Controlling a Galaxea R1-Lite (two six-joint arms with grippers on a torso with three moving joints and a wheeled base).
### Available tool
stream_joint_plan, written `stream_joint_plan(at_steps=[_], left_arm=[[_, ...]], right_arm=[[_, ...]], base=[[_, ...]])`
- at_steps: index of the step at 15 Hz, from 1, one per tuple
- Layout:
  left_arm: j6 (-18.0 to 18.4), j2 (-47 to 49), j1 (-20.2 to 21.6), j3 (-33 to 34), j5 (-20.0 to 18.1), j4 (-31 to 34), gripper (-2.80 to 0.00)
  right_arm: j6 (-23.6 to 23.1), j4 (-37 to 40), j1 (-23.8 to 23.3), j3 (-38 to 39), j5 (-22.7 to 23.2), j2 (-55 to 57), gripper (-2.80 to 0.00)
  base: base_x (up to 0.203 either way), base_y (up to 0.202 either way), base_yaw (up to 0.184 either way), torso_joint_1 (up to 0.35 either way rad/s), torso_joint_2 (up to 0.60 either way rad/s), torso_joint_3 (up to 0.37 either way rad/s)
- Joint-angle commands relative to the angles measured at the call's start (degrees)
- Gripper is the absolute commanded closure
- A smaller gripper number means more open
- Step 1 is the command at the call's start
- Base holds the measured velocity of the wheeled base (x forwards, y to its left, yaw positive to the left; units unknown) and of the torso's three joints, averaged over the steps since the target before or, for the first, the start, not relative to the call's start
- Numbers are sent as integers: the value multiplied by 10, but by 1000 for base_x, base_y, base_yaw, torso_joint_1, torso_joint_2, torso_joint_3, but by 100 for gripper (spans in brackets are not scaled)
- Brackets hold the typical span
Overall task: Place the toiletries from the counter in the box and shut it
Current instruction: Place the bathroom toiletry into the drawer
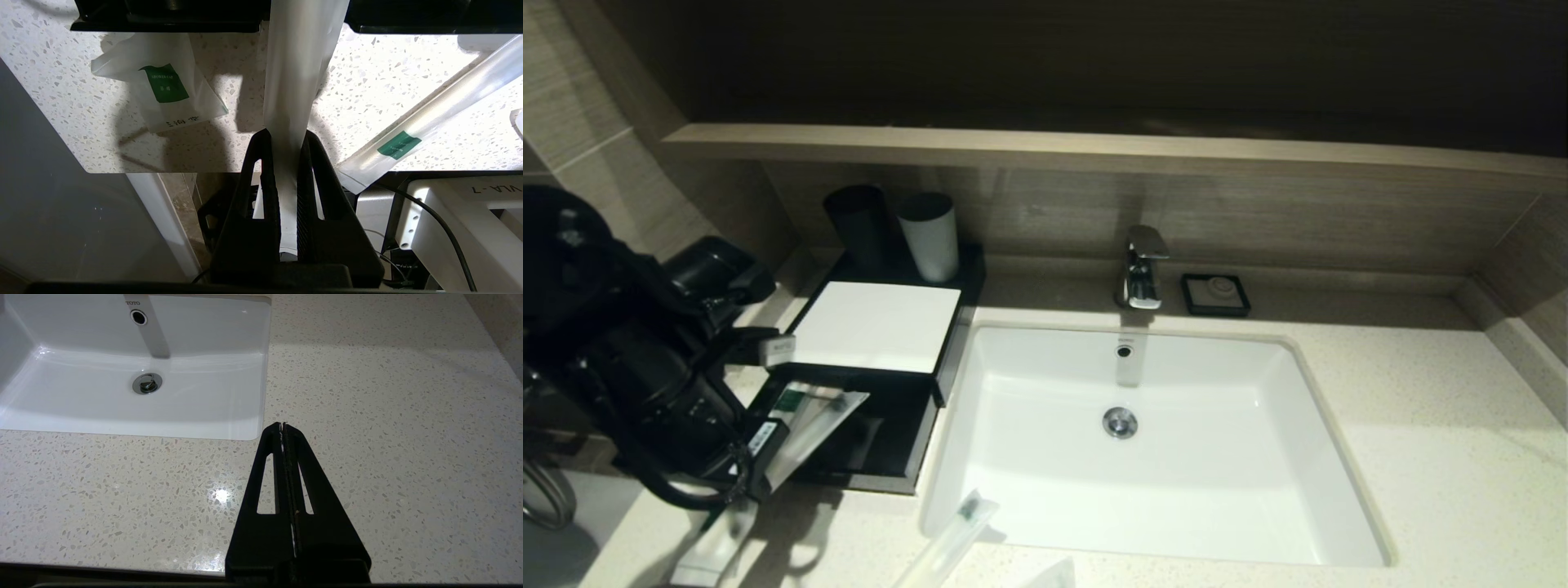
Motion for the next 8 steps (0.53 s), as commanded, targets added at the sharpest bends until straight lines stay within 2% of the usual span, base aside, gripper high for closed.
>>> stream_joint_plan(at_steps=[1,8], left_arm=[[-1,11,-1,-9,0,3,0],[-8,42,-1,-26,1,-8,0]], right_arm=[[0,0,1,0,0,0,0],[0,0,0,0,0,0,0]], base=[[0,0,0,0,0,0],[0,0,0,0,0,0]])
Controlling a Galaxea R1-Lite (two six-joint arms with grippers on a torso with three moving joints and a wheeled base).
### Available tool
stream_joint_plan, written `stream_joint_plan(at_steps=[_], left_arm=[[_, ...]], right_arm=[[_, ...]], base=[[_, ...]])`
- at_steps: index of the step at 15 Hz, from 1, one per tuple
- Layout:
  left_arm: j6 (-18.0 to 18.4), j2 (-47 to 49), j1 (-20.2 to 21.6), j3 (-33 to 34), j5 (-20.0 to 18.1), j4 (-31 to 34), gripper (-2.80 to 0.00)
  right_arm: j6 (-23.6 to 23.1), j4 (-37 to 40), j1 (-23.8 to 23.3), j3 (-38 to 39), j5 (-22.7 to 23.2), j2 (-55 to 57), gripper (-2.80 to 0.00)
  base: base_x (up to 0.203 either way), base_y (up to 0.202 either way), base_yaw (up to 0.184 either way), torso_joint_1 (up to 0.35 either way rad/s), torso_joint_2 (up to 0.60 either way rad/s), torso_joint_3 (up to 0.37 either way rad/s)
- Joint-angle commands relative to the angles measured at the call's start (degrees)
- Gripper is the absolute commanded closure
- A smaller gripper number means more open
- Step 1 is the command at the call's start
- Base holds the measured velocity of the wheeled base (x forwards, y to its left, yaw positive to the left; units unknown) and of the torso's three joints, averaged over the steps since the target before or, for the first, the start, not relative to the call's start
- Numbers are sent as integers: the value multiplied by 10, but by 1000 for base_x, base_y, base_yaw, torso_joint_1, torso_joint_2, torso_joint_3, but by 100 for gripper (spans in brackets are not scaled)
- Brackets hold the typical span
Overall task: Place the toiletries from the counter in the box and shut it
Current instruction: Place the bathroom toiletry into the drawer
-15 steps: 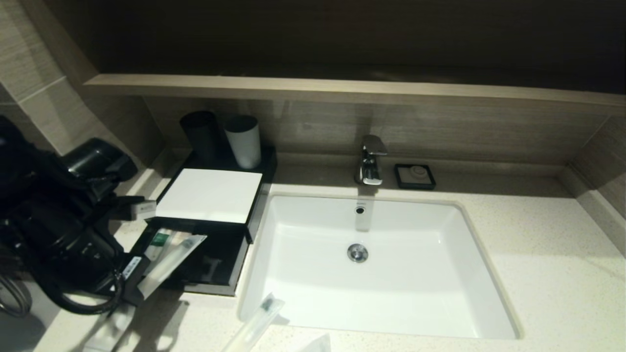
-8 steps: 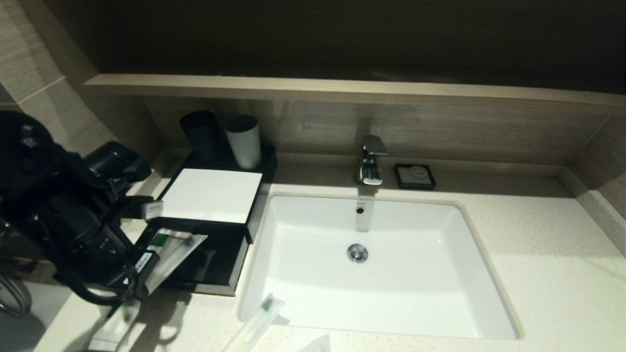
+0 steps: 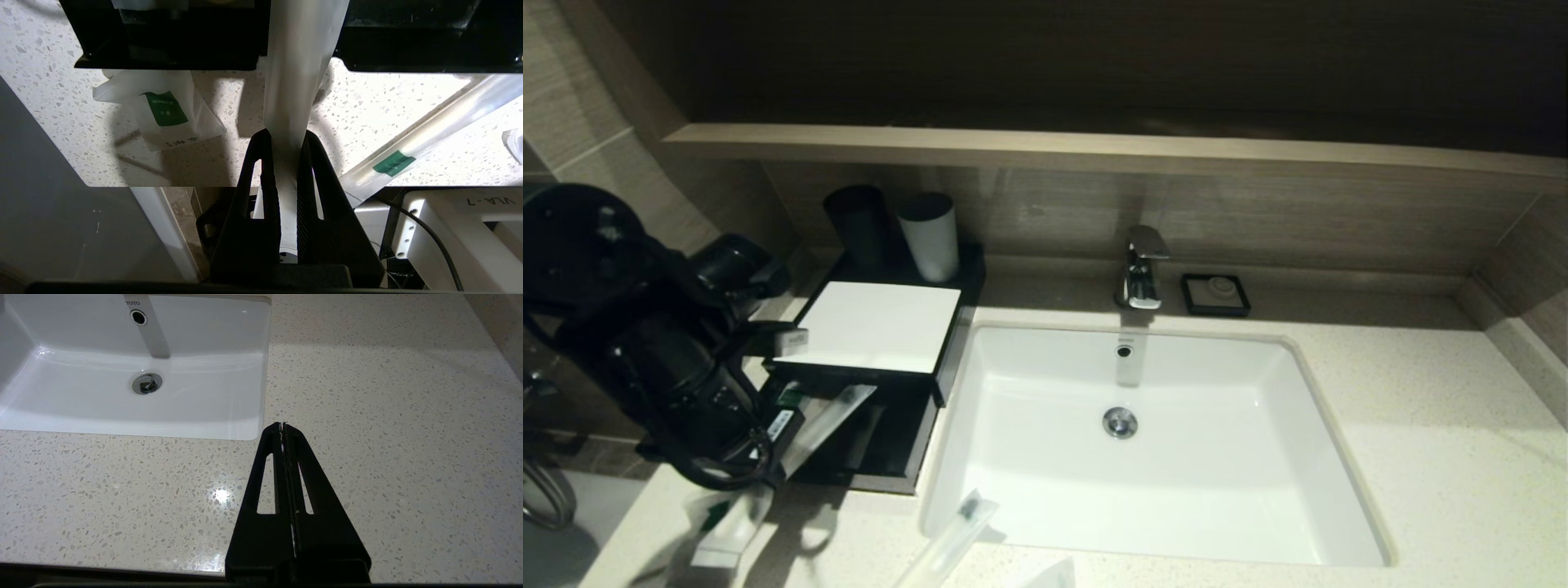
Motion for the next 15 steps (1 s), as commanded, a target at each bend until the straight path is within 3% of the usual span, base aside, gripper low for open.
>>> stream_joint_plan(at_steps=[1,15], left_arm=[[-6,15,0,-4,1,-6,0],[-6,41,0,-12,2,-51,0]], right_arm=[[0,0,0,0,0,0,0],[0,0,0,0,0,0,0]], base=[[0,0,0,0,0,0],[0,0,0,0,0,0]])
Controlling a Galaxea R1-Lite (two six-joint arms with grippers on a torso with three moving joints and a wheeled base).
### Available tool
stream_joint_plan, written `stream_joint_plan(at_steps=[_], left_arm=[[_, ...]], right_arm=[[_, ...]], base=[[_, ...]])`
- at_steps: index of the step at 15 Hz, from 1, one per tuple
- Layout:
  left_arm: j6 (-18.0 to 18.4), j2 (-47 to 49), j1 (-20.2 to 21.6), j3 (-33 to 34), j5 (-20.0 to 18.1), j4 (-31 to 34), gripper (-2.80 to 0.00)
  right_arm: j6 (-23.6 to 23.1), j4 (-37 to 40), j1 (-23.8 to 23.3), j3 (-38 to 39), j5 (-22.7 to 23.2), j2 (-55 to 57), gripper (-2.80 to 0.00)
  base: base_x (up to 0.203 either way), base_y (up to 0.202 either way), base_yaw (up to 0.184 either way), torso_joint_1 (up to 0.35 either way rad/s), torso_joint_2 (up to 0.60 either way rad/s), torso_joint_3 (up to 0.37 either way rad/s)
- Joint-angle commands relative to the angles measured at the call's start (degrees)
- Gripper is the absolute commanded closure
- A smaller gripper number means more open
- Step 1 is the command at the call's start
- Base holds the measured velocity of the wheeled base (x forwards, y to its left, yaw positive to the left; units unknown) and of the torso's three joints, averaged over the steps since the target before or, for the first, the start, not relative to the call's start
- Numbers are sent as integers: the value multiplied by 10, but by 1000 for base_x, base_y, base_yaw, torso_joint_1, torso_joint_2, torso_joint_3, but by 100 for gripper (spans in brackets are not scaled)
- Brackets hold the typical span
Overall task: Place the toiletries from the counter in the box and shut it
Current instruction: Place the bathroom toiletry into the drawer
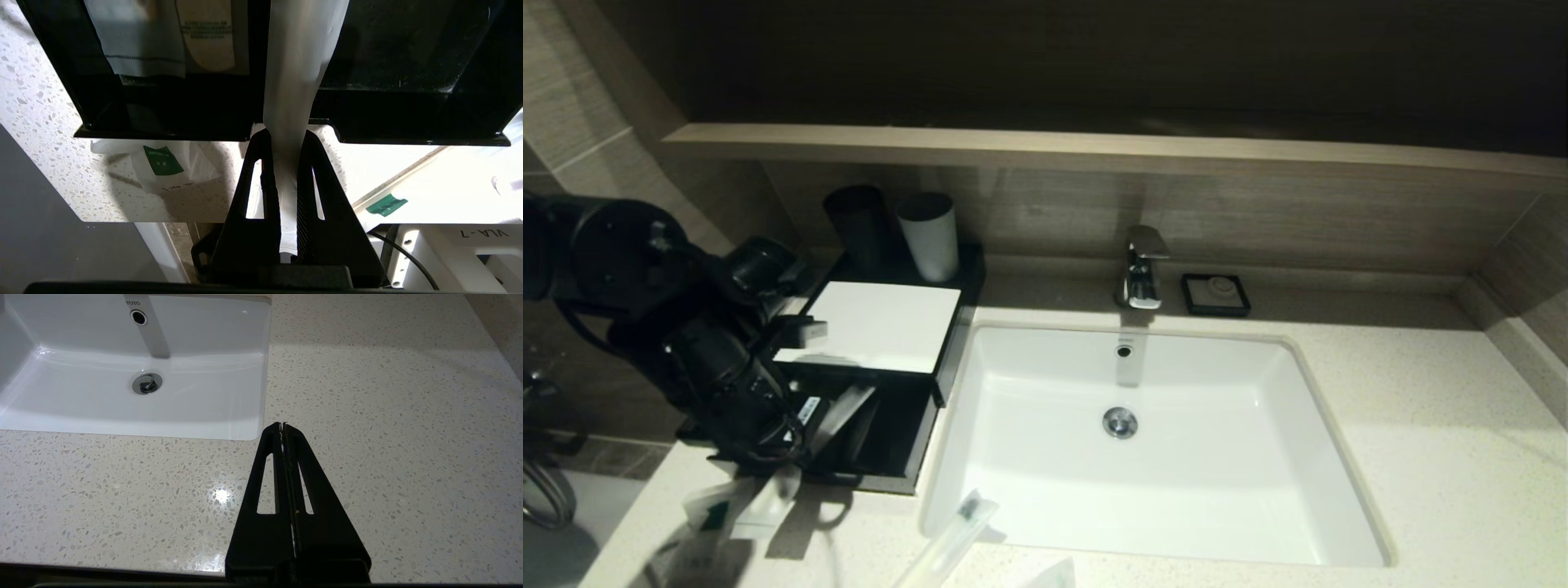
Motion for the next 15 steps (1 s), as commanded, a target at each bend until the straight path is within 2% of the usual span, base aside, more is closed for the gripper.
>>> stream_joint_plan(at_steps=[1,11,15], left_arm=[[-1,5,0,-6,0,3,0],[-1,22,0,-13,-1,-24,0],[-5,26,0,-12,22,-41,0]], right_arm=[[0,0,0,0,0,0,0],[0,0,0,0,0,0,0],[0,0,0,0,0,0,0]], base=[[0,0,0,0,0,0],[0,0,0,0,0,0],[0,0,0,0,0,0]])
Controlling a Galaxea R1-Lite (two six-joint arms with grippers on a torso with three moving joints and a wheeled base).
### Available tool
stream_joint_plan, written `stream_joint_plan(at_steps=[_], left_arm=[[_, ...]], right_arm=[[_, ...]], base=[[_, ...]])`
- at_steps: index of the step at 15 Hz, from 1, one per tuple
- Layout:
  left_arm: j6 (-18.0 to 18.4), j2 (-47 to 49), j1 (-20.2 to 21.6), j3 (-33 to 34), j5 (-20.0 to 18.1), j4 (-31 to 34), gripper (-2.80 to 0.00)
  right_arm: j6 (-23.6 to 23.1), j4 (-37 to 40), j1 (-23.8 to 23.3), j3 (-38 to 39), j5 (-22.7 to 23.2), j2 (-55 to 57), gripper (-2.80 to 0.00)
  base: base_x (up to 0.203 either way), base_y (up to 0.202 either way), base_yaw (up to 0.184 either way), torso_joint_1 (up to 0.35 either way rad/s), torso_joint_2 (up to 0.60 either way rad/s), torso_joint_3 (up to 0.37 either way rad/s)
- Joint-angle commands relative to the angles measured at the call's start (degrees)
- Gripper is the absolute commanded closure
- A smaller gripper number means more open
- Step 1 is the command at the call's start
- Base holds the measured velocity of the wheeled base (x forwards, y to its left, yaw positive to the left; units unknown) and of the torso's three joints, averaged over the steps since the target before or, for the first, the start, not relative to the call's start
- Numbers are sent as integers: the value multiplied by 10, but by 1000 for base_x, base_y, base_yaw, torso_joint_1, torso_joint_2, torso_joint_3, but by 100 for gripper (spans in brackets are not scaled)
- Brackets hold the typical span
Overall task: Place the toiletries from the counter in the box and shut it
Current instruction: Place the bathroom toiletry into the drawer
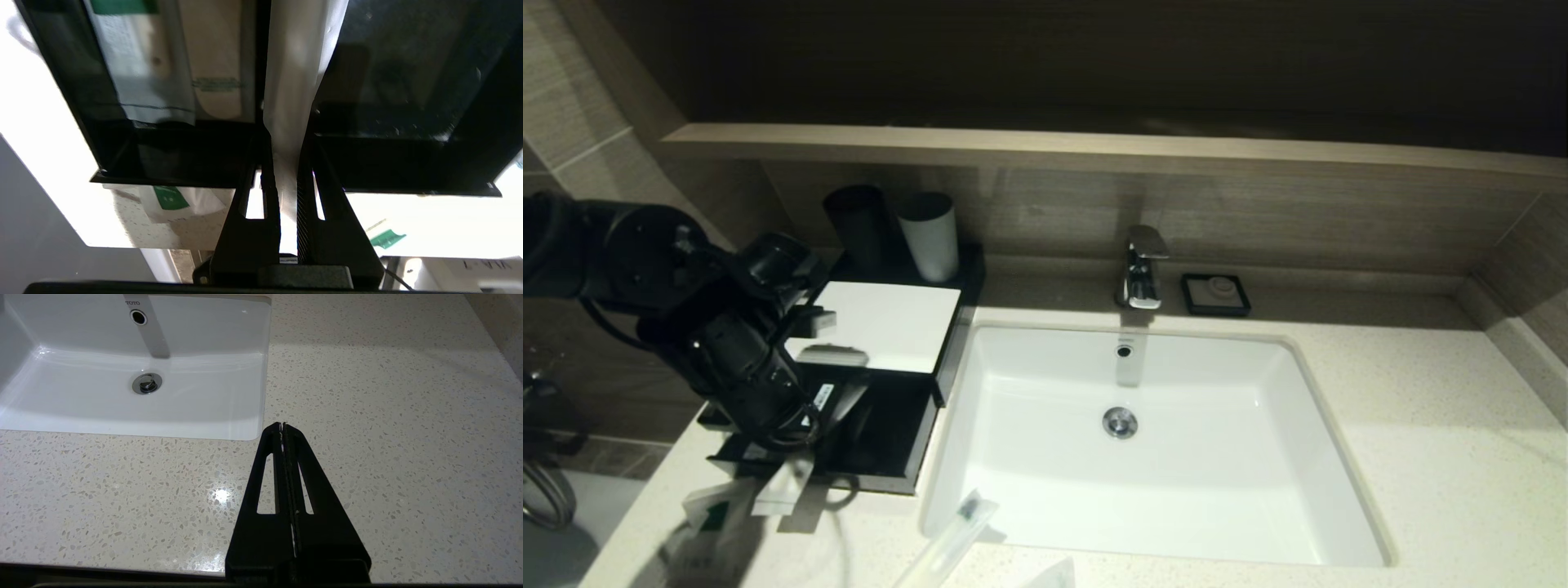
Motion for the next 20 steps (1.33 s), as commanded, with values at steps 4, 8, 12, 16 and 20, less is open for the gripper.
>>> stream_joint_plan(at_steps=[4,8,12,16,20], left_arm=[[-5,2,0,1,3,-17,0],[-21,6,-1,0,3,-35,0],[-22,10,-1,0,4,-49,0],[-21,10,-1,-1,7,-67,0],[-20,13,-1,0,27,-81,0]], right_arm=[[0,0,0,0,0,0,0],[0,0,0,0,0,0,0],[0,0,0,0,0,0,0],[0,0,0,0,0,0,0],[0,0,0,0,0,0,0]], base=[[0,0,0,0,0,0],[0,0,0,0,0,0],[0,0,0,0,0,0],[0,0,0,0,0,0],[0,0,0,0,0,0]])
